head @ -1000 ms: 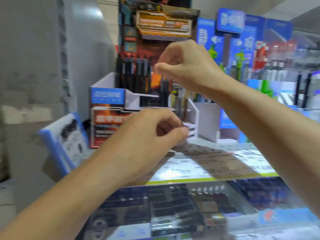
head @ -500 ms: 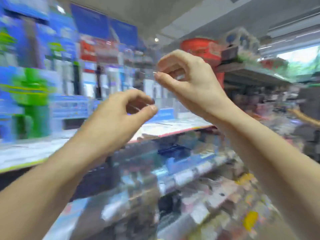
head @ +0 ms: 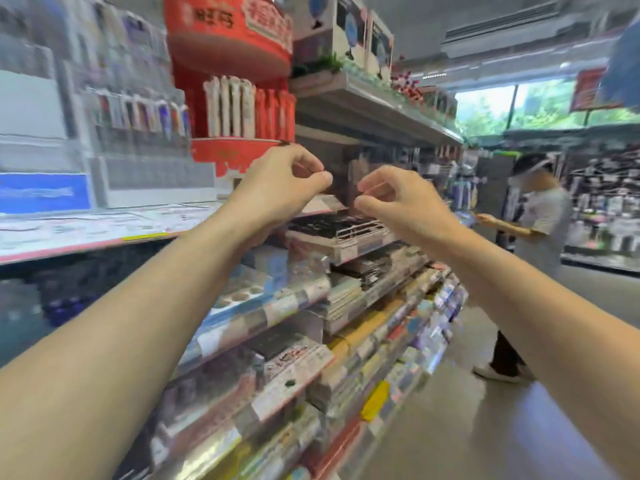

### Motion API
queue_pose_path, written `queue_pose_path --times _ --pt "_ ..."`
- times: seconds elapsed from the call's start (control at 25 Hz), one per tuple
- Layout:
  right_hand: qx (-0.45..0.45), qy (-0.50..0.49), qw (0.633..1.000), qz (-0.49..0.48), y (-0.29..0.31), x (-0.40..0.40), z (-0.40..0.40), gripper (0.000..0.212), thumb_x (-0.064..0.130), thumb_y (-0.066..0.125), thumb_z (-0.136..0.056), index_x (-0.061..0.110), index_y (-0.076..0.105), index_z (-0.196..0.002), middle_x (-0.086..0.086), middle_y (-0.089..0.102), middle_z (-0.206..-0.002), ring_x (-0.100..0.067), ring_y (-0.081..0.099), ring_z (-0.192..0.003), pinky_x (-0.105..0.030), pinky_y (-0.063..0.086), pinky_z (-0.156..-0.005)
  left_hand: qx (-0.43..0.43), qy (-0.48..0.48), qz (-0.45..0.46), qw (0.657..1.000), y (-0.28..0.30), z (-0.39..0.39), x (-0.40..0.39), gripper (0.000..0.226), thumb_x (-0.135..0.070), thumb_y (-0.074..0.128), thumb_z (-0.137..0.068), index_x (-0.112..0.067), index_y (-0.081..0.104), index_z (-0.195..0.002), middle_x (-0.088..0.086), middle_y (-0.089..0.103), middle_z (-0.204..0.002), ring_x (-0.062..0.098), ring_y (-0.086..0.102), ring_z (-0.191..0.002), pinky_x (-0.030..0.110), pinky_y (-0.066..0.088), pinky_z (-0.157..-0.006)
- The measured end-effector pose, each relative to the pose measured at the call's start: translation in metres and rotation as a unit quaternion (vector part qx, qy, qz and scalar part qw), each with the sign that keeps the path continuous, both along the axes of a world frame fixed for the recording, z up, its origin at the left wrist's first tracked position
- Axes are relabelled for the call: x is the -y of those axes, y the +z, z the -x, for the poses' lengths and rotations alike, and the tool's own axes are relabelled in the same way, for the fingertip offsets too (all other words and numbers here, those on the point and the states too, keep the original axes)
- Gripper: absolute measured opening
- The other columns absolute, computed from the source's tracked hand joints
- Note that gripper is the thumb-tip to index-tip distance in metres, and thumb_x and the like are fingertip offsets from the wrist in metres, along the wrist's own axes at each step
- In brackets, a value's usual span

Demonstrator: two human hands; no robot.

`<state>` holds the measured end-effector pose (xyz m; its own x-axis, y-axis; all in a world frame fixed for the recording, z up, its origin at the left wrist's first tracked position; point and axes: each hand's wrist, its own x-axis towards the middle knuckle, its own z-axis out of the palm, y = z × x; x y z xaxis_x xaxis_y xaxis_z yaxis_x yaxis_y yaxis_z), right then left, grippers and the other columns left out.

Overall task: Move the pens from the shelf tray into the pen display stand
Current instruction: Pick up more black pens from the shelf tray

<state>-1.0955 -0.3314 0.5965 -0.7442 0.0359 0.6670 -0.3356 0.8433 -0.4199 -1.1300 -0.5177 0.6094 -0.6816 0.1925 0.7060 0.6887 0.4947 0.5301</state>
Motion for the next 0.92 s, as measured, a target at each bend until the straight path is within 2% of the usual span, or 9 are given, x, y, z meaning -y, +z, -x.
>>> queue_pose_path --times 0.12,0.24,0.32,0.4,0.56,0.72,0.92 --pt "0.023 -0.017 1.000 0.010 -0.002 -0.057 0.045 0.022 0.031 0.070 -0.092 0.021 0.068 -0.111 0.002 0.072 -0.101 -0.013 0.066 -0.094 -0.034 0.053 -0.087 -0.002 -0.010 -0.001 1.000 0.004 0.058 -0.048 0.021 -0.034 0.071 -0.090 -0.018 0.073 -0.104 -0.002 0.072 -0.102 0.015 0.066 -0.098 0.032 0.052 -0.089" --pt "0.047 -0.017 0.999 0.003 0.000 -0.104 0.101 0.024 0.028 0.069 -0.092 0.019 0.067 -0.114 0.001 0.071 -0.103 -0.016 0.067 -0.096 -0.039 0.055 -0.090 -0.008 -0.012 0.009 1.000 0.010 0.120 -0.101 0.022 -0.040 0.069 -0.091 -0.023 0.071 -0.105 -0.007 0.069 -0.103 0.011 0.063 -0.096 0.025 0.047 -0.074" --pt "0.062 -0.020 0.998 -0.012 0.004 -0.130 0.144 0.024 0.029 0.069 -0.092 0.019 0.067 -0.114 0.001 0.070 -0.102 -0.016 0.066 -0.095 -0.035 0.055 -0.086 -0.009 -0.010 0.021 1.000 0.015 0.161 -0.135 0.022 -0.041 0.066 -0.093 -0.025 0.068 -0.109 -0.009 0.064 -0.105 0.010 0.060 -0.096 0.017 0.039 -0.062" --pt "0.073 -0.019 0.997 -0.032 0.004 -0.155 0.186 0.023 0.029 0.069 -0.092 0.019 0.067 -0.113 0.003 0.069 -0.098 -0.013 0.065 -0.089 -0.029 0.052 -0.078 -0.010 -0.005 0.037 0.999 0.018 0.197 -0.166 0.025 -0.041 0.064 -0.095 -0.025 0.067 -0.114 -0.009 0.061 -0.108 0.010 0.057 -0.098 0.013 0.032 -0.057" --pt "0.112 0.004 0.993 -0.046 -0.003 -0.192 0.269 0.022 0.026 0.071 -0.091 0.017 0.067 -0.111 0.000 0.069 -0.099 -0.013 0.064 -0.085 -0.026 0.049 -0.071 0.010 0.014 0.060 0.998 0.015 0.255 -0.211 0.027 -0.042 0.064 -0.095 -0.026 0.066 -0.117 -0.009 0.061 -0.112 0.012 0.057 -0.100 0.015 0.033 -0.058" --pt "0.133 0.047 0.988 -0.058 -0.007 -0.205 0.347 0.018 0.024 0.071 -0.089 0.012 0.071 -0.104 -0.004 0.069 -0.095 -0.019 0.063 -0.085 -0.030 0.051 -0.072 0.024 0.071 0.071 0.995 0.007 0.299 -0.234 0.025 -0.043 0.065 -0.093 -0.028 0.067 -0.113 -0.008 0.064 -0.114 0.013 0.059 -0.100 0.026 0.040 -0.070" --pt "0.204 0.138 0.963 -0.108 -0.017 -0.204 0.445 0.022 0.028 0.071 -0.089 0.008 0.068 -0.096 -0.004 0.063 -0.077 -0.013 0.056 -0.059 -0.020 0.040 -0.047 0.062 0.190 0.085 0.976 -0.011 0.342 -0.250 0.023 -0.044 0.066 -0.092 -0.028 0.066 -0.109 -0.008 0.065 -0.105 0.014 0.061 -0.097 0.028 0.042 -0.077"
